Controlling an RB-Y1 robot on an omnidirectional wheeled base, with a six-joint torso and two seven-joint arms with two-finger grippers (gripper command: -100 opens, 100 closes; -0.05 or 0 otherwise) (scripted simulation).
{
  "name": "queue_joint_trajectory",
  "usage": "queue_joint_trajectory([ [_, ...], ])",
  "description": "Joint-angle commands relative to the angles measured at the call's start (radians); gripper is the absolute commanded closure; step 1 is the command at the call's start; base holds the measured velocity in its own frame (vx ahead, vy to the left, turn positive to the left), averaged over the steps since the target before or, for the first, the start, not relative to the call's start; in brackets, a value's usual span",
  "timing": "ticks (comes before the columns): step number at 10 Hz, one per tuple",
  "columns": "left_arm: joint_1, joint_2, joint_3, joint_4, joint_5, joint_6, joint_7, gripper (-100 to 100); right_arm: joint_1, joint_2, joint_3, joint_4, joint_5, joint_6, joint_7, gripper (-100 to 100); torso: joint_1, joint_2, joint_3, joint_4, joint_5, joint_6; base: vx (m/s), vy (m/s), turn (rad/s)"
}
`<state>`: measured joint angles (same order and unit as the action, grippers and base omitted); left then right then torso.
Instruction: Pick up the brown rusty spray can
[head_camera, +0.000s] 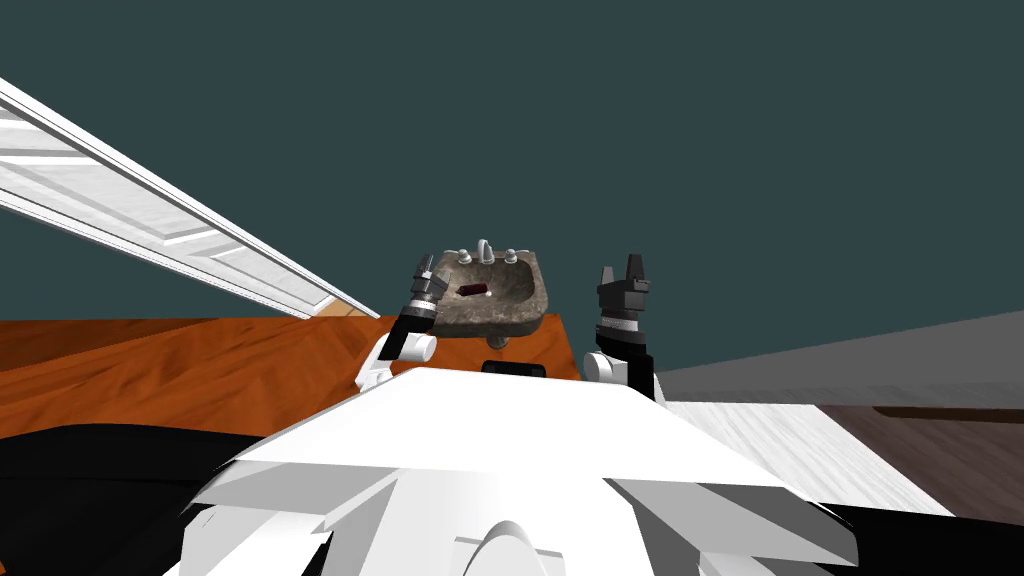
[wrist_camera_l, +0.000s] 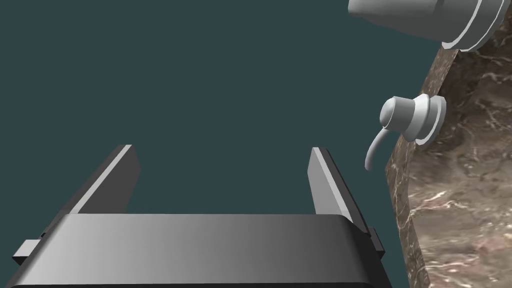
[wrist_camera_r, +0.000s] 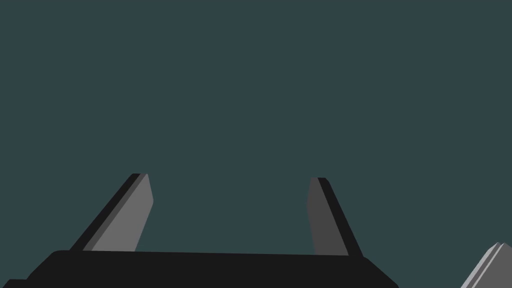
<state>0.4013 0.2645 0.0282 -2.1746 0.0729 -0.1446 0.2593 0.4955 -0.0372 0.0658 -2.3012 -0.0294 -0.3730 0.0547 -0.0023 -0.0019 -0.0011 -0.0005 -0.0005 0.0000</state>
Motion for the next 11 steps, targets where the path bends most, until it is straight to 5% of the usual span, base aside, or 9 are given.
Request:
queue_joint_trajectory([
  [1,-0.017,0.034,0.0,0.015,0.031,0.05,0.022,-100,0.0,0.0,0.0,0.0,0.0,0.0,0.0,0,0.0,0.0,0.0,0.0,0.0,0.0,0.039,-0.058,0.069],
  [9,-0.072,0.133,0.01,0.088,0.121,0.21,0.075,-100,0.0,0.0,0.0,0.0,0.0,0.0,0.0,0,-0.001,-0.001,-0.001,0.0,0.0,0.0,0.032,-0.051,0.044],
  [11,-0.099,0.185,0.02,0.134,0.17,0.276,0.098,-100,0.0,0.0,0.0,0.0,0.0,0.0,0.0,0,0.0,0.0,0.0,0.0,0.0,0.0,0.037,-0.063,0.064],
])
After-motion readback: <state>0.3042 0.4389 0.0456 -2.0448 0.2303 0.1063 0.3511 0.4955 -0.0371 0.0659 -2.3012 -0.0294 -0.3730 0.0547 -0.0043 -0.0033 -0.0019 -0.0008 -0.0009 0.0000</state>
